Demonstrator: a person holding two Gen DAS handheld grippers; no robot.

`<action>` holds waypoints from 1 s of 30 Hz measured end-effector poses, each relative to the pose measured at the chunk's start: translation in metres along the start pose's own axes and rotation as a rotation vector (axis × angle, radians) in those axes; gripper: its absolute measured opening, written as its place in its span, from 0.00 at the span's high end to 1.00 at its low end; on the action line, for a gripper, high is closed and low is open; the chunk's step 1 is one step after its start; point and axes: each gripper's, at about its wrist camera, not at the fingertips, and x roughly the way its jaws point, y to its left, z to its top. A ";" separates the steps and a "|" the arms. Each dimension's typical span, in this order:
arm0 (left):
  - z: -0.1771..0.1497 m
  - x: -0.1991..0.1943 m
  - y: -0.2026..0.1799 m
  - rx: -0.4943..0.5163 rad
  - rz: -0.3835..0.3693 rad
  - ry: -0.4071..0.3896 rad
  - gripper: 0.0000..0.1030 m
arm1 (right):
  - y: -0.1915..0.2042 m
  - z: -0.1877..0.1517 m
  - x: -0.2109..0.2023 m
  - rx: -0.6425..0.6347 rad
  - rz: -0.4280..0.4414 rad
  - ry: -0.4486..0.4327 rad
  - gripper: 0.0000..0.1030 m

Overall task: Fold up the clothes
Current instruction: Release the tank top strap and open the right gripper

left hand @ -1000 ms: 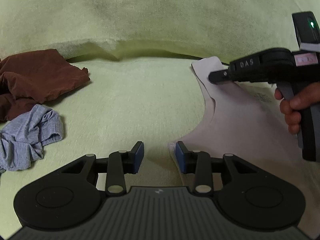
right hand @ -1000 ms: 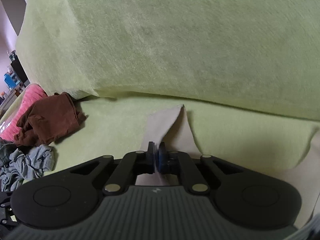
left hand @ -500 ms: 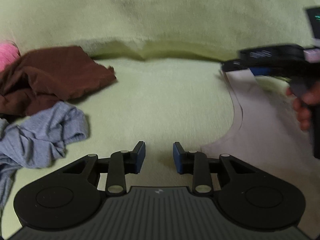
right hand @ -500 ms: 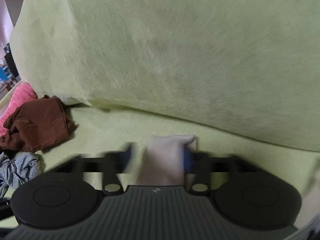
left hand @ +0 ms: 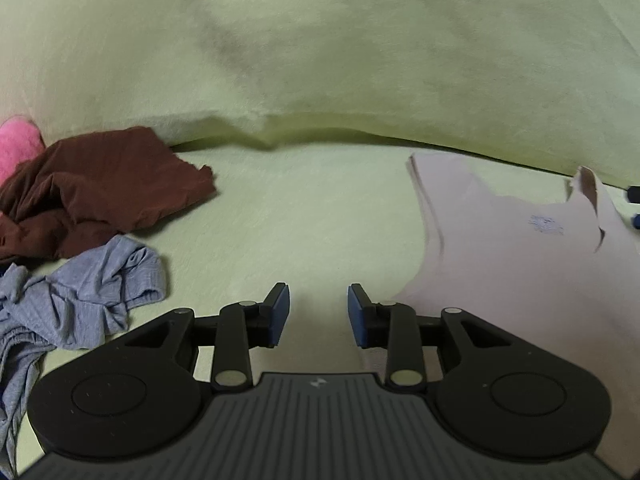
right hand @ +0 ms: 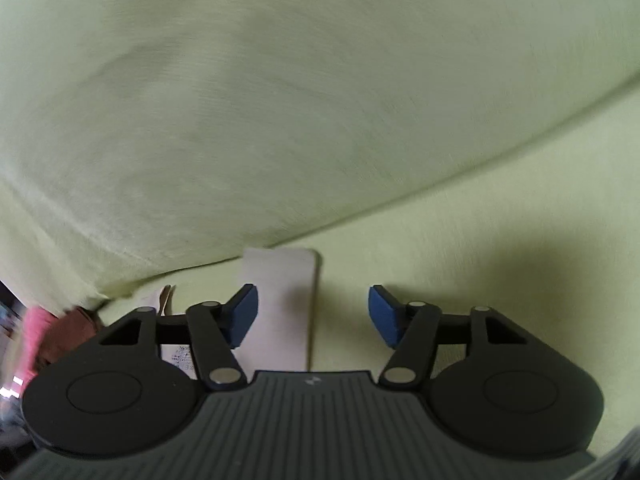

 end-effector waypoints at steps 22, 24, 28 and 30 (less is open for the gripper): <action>-0.004 0.011 0.008 0.009 0.093 -0.007 0.56 | 0.026 0.012 0.007 -0.264 -0.220 -0.094 0.55; -0.004 0.011 0.006 0.011 0.084 -0.004 0.56 | 0.024 0.016 0.015 -0.256 -0.190 -0.072 0.55; -0.006 0.011 -0.001 0.046 0.084 -0.011 0.55 | 0.021 0.024 0.036 -0.246 -0.139 -0.021 0.60; -0.006 0.012 -0.002 0.055 0.081 -0.010 0.55 | 0.028 0.024 0.061 -0.302 -0.151 0.002 0.63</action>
